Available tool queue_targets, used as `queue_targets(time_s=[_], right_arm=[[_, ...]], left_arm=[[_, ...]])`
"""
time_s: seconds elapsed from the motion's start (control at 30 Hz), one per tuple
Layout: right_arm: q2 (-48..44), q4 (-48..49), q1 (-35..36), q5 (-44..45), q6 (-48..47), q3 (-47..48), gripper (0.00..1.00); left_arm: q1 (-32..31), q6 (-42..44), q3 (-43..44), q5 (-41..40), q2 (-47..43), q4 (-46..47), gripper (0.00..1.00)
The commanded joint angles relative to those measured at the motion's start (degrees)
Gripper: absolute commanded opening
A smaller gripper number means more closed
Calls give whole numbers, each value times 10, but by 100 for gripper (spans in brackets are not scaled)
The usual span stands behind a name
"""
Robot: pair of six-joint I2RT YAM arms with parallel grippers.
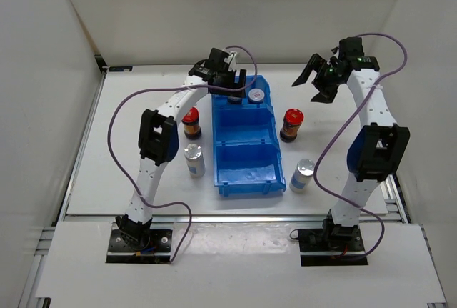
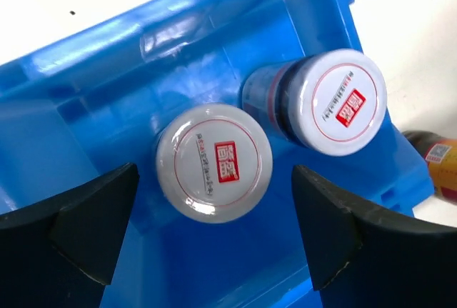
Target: Organize the condiment bottles
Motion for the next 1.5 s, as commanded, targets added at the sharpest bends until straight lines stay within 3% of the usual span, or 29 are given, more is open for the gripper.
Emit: queue_targets(time_s=[0.0, 0.23, 0.37, 0.63, 0.7, 0.87, 1.0, 1.13, 1.17, 1.3, 1.47], right_arm=[[-44, -39, -3, 63, -17, -5, 100], [-73, -71, -3, 109, -50, -43, 100], [-73, -83, 20, 139, -81, -57, 100], [-6, -118, 134, 235, -126, -21, 100], [20, -132, 147, 262, -126, -11, 100], [57, -152, 152, 280, -115, 15, 100], [63, -152, 162, 297, -115, 15, 86], [63, -157, 177, 341, -120, 41, 31], [57, -162, 183, 350, -120, 66, 25], [28, -178, 196, 364, -120, 144, 4], [15, -173, 235, 323, -126, 212, 0]], left_arm=[[10, -20, 26, -16, -38, 11, 100], [41, -42, 68, -74, -132, 6, 100], [41, -42, 13, -75, -210, 6, 100], [48, 17, -241, -157, -401, 1, 100], [62, 17, -313, -170, -447, 1, 100], [83, 17, -400, -181, -500, 1, 100], [90, 23, -414, -203, -510, 1, 100], [90, 23, -426, -208, -510, 1, 100], [90, 23, -431, -208, -510, 1, 100], [90, 12, -447, -233, -523, 1, 100], [90, -1, -471, -258, -528, 6, 100]])
